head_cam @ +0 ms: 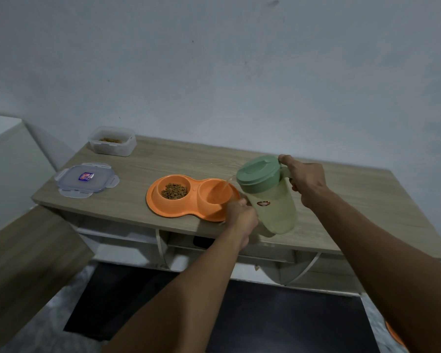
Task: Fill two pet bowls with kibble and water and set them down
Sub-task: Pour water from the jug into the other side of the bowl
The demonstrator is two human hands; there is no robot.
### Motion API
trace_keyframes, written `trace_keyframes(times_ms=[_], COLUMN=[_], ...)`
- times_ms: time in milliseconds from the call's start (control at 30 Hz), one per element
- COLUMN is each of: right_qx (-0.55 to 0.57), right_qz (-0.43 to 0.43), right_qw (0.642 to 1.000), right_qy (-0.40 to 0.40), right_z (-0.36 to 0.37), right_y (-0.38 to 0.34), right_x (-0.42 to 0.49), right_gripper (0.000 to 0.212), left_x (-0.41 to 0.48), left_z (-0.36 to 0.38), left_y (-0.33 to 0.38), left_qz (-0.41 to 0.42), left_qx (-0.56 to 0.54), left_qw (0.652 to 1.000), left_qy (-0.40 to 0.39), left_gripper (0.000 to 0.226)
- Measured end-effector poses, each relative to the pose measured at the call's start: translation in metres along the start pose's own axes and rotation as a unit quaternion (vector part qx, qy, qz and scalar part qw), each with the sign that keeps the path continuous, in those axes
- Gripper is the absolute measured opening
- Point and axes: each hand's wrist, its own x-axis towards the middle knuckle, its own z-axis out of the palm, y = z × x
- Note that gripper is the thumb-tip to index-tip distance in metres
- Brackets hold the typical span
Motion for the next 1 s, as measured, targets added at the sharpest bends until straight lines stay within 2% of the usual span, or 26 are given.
trace_keyframes(times_ms=[233,1000], right_qx=[-0.003,-0.02], right_qz=[0.002,0.0], right_qw=[1.0,1.0], right_qy=[-0.002,-0.004], right_z=[0.0,0.003], right_y=[-0.001,-0.008], right_x=[0.0,0.001], right_gripper=[0.054,0.051], left_x=[-0.001,0.012], left_z=[0.0,-0.002], left_y=[0.002,-0.004], left_qz=[-0.004,-0.01], left_qx=[0.004,0.012], left_qw=[1.0,1.0], left_qy=[0.005,0.012], left_gripper=[0.05,0.047])
